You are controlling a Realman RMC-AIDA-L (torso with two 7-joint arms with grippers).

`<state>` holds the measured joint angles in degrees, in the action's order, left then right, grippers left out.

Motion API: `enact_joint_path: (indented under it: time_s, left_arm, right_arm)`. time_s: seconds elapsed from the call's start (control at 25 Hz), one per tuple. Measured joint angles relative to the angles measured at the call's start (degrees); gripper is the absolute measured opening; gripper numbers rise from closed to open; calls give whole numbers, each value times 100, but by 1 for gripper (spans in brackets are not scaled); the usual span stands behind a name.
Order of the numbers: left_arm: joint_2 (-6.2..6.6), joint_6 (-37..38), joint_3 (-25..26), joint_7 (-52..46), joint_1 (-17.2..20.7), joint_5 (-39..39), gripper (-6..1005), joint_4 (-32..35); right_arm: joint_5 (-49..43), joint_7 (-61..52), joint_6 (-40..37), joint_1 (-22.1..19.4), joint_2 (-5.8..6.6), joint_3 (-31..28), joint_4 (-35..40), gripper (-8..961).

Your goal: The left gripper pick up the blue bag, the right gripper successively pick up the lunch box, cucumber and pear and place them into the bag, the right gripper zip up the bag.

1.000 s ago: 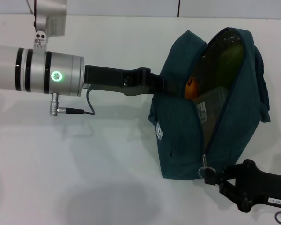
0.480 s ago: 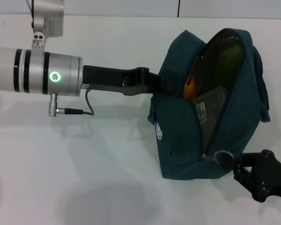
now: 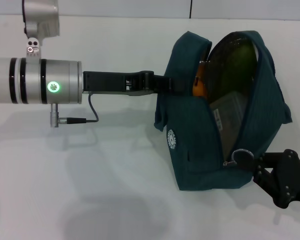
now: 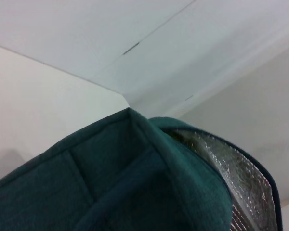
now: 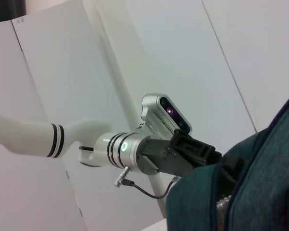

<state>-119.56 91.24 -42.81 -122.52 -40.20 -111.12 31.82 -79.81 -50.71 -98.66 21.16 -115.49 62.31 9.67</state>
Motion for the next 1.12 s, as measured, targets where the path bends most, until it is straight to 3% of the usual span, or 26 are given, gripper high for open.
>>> enact_joint_path:
  time_s: [0.28,0.68,0.92,1.12]
  left_arm:
    - [-13,8,-8,288,48,106,112,-58]
    - [29,621,-10,868,310,1009,553,-42]
    - [28,663,21,1174,529,1031,658,-40]
    - [33,837,35,1457,724,1174,652,-37]
  right_arm:
    - [143,127,-92,27,-7,0,0,6]
    - [562,299,-352,79,-18,8,85,6]
    - [779,365,-426,133,-20,9,144,6]
    - [833,371,-487,183,-30,12,233,6]
